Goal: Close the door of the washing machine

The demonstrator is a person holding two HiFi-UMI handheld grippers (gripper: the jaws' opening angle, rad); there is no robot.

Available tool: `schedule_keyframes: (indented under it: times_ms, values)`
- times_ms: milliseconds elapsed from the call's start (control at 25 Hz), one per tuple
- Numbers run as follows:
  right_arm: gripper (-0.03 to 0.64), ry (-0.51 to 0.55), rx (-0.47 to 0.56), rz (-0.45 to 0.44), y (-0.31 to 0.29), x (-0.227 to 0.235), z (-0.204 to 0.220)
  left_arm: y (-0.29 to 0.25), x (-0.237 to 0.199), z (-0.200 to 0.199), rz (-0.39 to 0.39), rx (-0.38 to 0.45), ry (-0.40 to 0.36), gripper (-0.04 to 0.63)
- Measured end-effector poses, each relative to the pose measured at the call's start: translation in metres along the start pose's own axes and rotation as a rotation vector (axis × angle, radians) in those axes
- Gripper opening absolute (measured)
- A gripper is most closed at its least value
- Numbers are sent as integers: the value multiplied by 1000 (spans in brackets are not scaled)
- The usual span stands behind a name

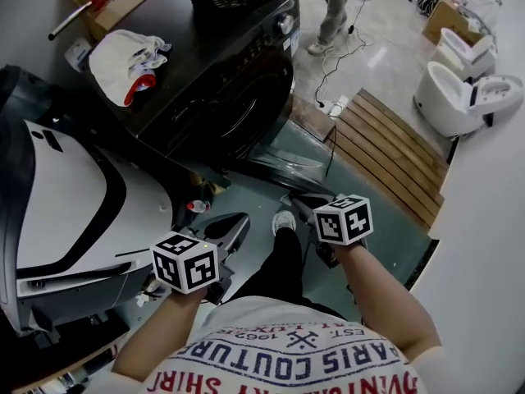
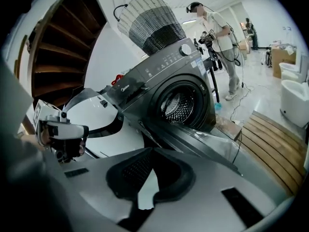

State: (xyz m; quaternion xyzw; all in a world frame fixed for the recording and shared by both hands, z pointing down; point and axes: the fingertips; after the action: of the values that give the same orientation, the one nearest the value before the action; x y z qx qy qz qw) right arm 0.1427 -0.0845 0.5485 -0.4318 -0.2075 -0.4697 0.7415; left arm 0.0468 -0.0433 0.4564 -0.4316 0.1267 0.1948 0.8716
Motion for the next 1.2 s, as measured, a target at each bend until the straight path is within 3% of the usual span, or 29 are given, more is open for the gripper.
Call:
schedule_keyframes:
  times_ms: [200,680,920,1200]
  values:
    - [21,-61,33,14,5,28,-28,-22,-6,-22,-4,-10,11,28]
    - [23,-58,8,14,-3,79,-88,-75,-17,-88,-12,-2,45,28]
    - [23,-66,9,18,-10,95,-110,-82,-17,-101,-10,17,44,28]
    - [21,-30,-39,6,-23,107,-130,-84,-27,-98,-43,29,114,28]
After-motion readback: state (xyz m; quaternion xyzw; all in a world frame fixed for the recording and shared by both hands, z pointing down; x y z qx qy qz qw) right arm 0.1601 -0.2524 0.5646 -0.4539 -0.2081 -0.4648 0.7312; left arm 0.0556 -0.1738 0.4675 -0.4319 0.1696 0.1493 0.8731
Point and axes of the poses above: the fingertips, and each gripper's own axes: y backward along the fingers, x to its right, z out of its underside, and after that the axes turned 15 degrees about -z, right-handed
